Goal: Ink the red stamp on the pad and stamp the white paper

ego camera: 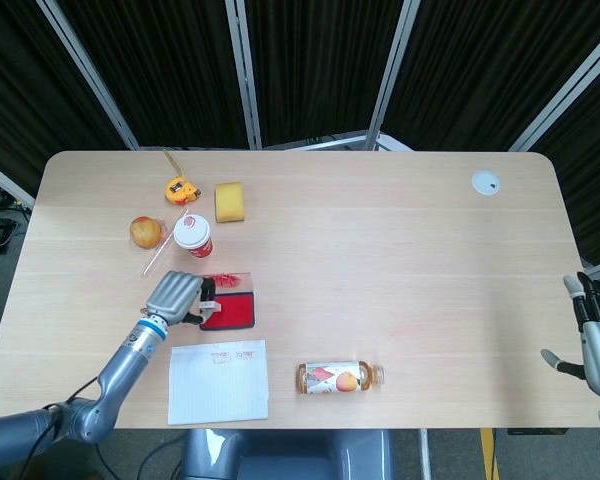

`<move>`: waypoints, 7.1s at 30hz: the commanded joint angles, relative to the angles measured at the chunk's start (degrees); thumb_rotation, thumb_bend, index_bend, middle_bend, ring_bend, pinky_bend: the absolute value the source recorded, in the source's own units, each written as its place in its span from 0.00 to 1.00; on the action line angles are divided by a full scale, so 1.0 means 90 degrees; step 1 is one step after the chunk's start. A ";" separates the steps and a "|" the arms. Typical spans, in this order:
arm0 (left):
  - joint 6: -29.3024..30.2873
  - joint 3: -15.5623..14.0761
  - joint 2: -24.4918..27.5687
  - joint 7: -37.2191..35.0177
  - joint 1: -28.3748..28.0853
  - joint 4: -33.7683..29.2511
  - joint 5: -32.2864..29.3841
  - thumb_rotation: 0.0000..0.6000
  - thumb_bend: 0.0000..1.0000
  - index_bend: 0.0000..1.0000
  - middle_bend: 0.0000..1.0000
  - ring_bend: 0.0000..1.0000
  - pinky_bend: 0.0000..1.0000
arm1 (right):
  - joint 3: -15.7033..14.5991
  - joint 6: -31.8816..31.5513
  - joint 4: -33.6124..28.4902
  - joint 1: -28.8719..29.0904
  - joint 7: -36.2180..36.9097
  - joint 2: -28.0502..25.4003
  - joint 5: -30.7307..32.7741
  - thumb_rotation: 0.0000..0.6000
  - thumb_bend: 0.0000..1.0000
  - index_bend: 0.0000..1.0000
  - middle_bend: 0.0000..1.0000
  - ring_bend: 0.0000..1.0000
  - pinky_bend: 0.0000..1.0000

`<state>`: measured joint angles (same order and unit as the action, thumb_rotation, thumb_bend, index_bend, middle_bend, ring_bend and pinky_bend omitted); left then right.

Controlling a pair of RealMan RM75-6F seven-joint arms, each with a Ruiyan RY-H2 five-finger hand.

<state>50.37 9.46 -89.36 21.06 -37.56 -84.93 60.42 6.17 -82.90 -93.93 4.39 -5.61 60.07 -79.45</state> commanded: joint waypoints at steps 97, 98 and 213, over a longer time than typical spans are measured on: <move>0.0411 -0.1633 0.1324 -0.1741 0.0837 -0.0721 0.2397 1.00 0.42 0.59 0.58 0.82 0.80 | 0.0021 -0.0064 -0.0022 -0.0036 0.0190 -0.0105 0.0014 1.00 0.00 0.00 0.00 0.00 0.00; 0.0407 -0.1622 0.1299 -0.1766 0.0838 -0.0695 0.2397 1.00 0.42 0.59 0.58 0.82 0.80 | 0.0021 -0.0065 -0.0022 -0.0036 0.0185 -0.0102 0.0016 1.00 0.00 0.00 0.00 0.00 0.00; 0.0073 -0.0986 0.1077 -0.2771 0.0918 0.1031 0.1506 1.00 0.42 0.57 0.58 0.82 0.80 | -0.0022 -0.0023 -0.0036 -0.0021 0.0043 -0.0044 -0.0004 1.00 0.00 0.00 0.00 0.00 0.00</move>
<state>51.39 0.68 -79.11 -4.22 -29.18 -76.29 74.08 5.96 -83.13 -94.30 4.19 -5.19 59.65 -79.53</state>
